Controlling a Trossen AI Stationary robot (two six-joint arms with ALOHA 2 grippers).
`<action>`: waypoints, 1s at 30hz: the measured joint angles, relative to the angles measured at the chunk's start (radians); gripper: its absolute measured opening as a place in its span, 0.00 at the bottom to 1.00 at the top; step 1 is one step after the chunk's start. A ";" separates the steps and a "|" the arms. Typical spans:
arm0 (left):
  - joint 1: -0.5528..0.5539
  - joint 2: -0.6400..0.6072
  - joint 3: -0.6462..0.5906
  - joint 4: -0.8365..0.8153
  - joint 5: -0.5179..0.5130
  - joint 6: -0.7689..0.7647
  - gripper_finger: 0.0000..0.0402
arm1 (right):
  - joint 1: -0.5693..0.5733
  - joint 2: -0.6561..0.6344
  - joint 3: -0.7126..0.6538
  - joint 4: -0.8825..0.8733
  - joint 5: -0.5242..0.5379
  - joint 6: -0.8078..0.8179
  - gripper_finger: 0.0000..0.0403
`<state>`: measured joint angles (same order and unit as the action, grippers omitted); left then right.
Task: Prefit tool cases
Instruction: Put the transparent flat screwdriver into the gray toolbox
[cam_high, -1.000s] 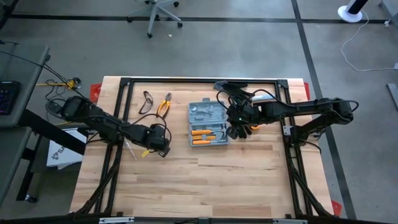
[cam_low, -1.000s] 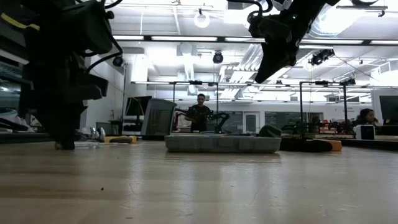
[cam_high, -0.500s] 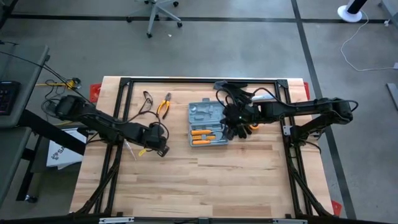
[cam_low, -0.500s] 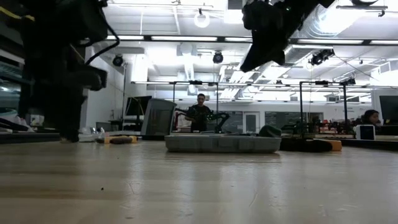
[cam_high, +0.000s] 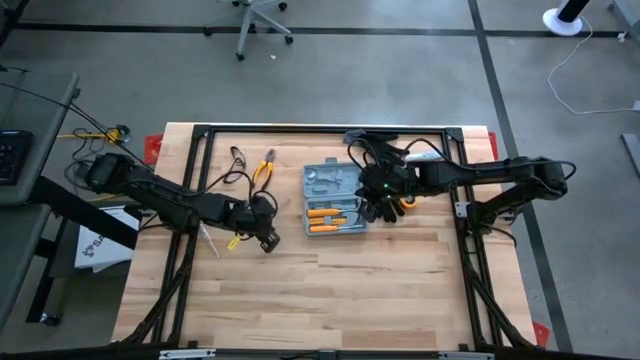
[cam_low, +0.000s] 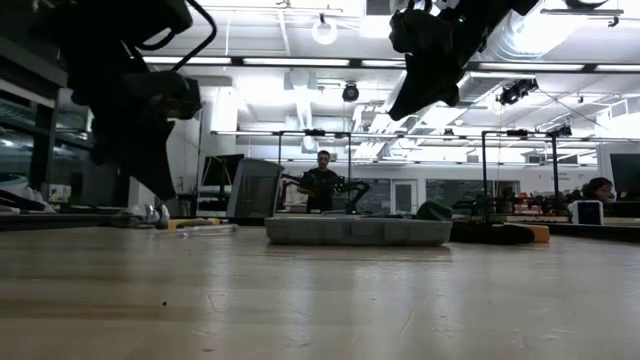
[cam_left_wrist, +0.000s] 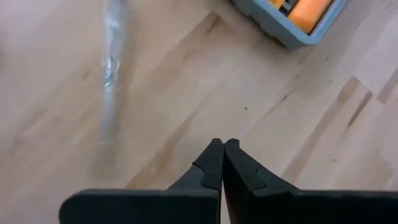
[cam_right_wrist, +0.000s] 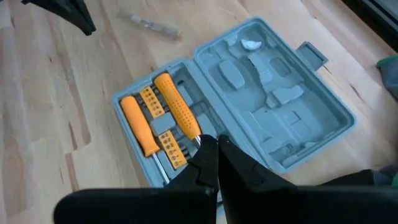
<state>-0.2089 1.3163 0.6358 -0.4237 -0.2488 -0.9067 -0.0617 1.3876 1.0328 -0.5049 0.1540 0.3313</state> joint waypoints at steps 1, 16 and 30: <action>0.005 0.000 0.004 -0.005 -0.002 0.031 0.01 | -0.002 0.000 0.000 0.000 -0.002 0.000 0.00; 0.201 0.051 0.000 0.088 -0.141 0.099 0.00 | -0.004 0.001 0.000 0.009 -0.004 0.001 0.00; 0.162 0.279 0.010 0.303 0.086 0.039 0.00 | 0.007 0.096 0.000 0.008 -0.051 -0.018 0.00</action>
<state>-0.0472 1.5957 0.6460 -0.1209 -0.1625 -0.8673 -0.0543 1.4836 1.0328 -0.4969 0.1028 0.3131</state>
